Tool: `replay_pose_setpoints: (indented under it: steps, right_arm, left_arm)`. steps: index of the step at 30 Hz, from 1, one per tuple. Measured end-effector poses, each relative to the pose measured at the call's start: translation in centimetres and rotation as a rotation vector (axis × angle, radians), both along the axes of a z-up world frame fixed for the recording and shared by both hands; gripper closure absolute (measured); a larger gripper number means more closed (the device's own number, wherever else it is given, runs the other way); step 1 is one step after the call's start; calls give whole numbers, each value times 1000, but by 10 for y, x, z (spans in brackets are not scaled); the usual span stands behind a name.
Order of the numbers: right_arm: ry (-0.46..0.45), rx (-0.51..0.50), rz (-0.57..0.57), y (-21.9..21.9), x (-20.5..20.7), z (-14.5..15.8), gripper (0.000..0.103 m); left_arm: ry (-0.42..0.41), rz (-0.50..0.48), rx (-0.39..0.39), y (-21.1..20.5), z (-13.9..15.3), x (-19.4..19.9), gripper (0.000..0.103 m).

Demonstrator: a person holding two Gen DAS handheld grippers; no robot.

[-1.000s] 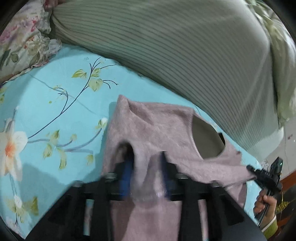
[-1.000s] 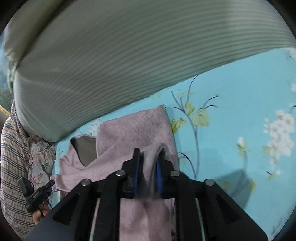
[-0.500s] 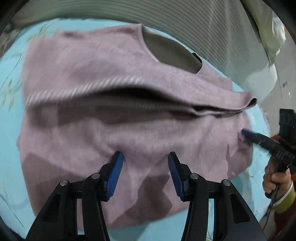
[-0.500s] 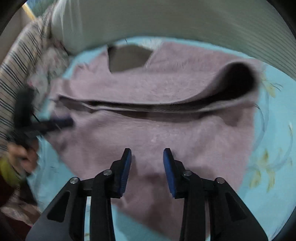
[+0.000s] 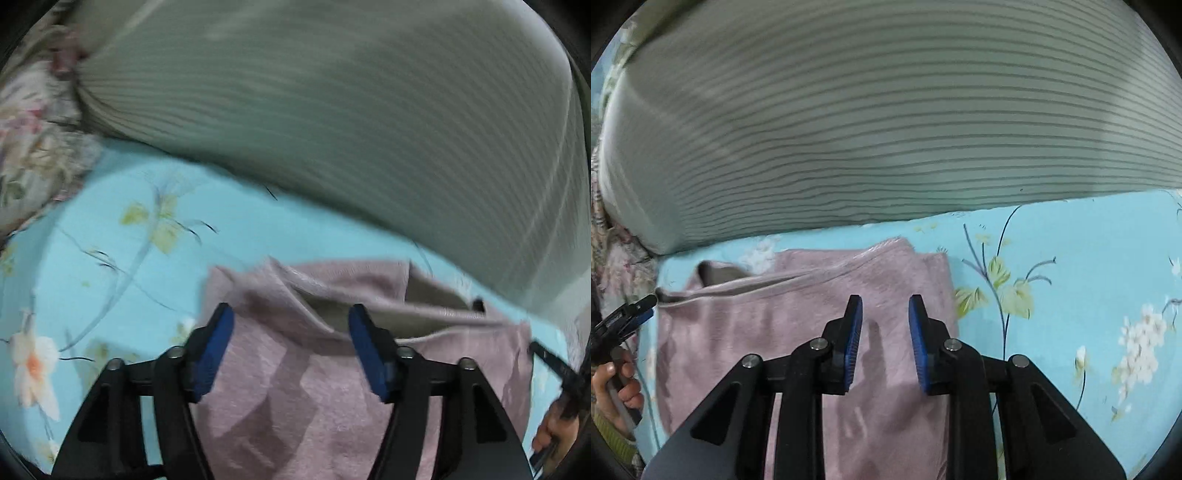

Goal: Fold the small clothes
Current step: 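Fold the hem up over the neckline with both grippers and release, then grasp the folded bundle's side edge with the left gripper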

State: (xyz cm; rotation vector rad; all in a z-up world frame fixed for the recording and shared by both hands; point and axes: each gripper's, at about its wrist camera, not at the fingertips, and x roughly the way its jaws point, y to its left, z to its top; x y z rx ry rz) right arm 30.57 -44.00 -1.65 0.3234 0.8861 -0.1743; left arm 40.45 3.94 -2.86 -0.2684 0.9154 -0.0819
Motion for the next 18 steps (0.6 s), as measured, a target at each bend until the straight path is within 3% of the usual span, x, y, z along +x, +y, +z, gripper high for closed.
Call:
replay_pose_setpoints:
  steps: [5, 7, 12, 18]
  right_arm:
    - [35, 30, 45, 32, -40, -7, 69]
    - [50, 26, 67, 46, -59, -13, 63]
    - [121, -36, 125, 80, -88, -24, 61]
    - [154, -49, 148, 98, -114, -27, 52]
  left_arm:
    - [4, 8, -75, 10, 1, -39, 32]
    - [24, 8, -107, 19, -4, -68, 32]
    - [92, 6, -190, 21, -27, -148, 32]
    - [161, 28, -249, 28, -46, -217, 32]
